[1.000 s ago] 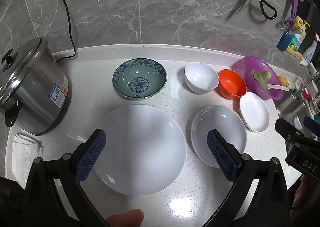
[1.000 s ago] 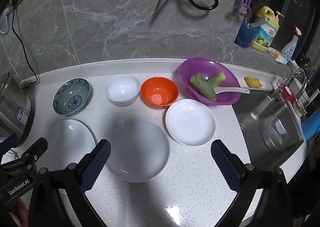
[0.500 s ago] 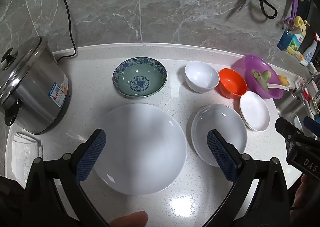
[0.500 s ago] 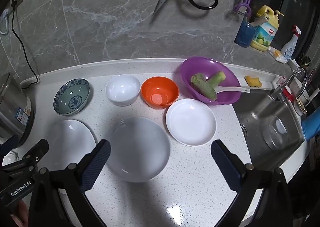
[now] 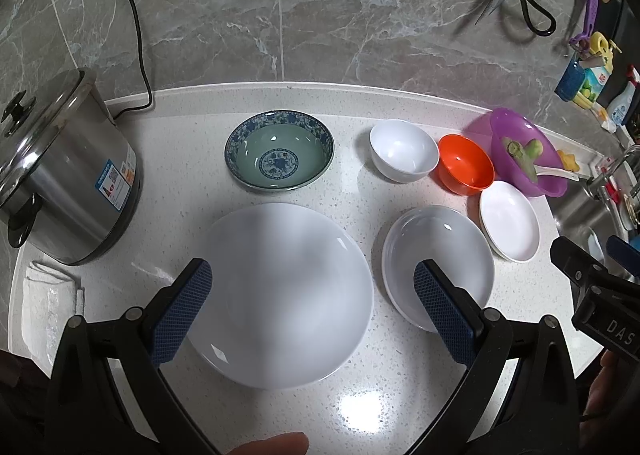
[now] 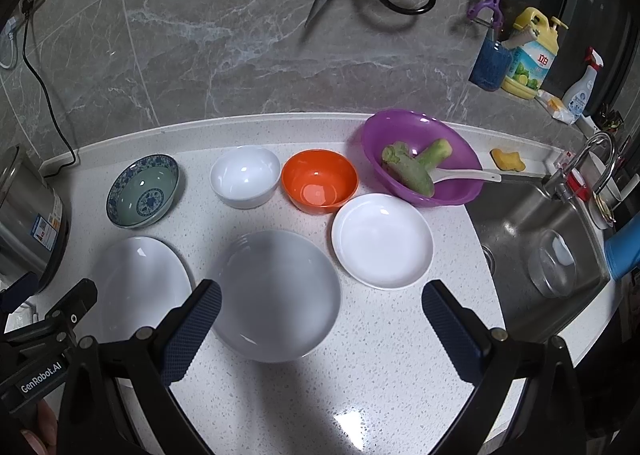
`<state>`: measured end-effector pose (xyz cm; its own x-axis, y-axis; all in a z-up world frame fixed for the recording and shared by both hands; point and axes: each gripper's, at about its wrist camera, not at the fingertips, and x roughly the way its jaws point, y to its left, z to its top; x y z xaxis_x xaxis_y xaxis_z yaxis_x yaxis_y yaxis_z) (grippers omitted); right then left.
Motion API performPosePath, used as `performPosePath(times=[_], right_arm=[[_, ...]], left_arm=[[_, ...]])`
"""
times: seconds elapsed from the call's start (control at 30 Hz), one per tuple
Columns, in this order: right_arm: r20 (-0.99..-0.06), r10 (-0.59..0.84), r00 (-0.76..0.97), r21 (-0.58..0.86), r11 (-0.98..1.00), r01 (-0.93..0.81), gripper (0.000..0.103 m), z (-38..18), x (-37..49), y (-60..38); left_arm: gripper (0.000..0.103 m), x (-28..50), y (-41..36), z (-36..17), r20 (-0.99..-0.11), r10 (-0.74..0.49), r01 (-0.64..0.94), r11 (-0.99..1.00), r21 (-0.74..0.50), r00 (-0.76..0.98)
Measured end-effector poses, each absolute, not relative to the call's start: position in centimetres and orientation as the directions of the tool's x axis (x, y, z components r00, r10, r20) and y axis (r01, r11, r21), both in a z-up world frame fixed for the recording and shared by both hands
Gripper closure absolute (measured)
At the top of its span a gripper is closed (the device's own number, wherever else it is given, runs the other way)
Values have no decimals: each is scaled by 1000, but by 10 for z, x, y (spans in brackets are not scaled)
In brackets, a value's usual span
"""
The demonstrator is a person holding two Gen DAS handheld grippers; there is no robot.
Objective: Organize plates and bowls
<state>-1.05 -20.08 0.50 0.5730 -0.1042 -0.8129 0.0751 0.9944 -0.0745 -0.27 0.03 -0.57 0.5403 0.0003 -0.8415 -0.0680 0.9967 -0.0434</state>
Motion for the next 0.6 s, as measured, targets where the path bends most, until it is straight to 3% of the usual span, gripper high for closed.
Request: performPosePath(times=[0.6], right_arm=[[-817, -101, 568, -69, 995, 78, 1, 3, -11, -201]], left_arm=[[0, -4, 1, -9, -846, 0, -73, 996, -46, 533]])
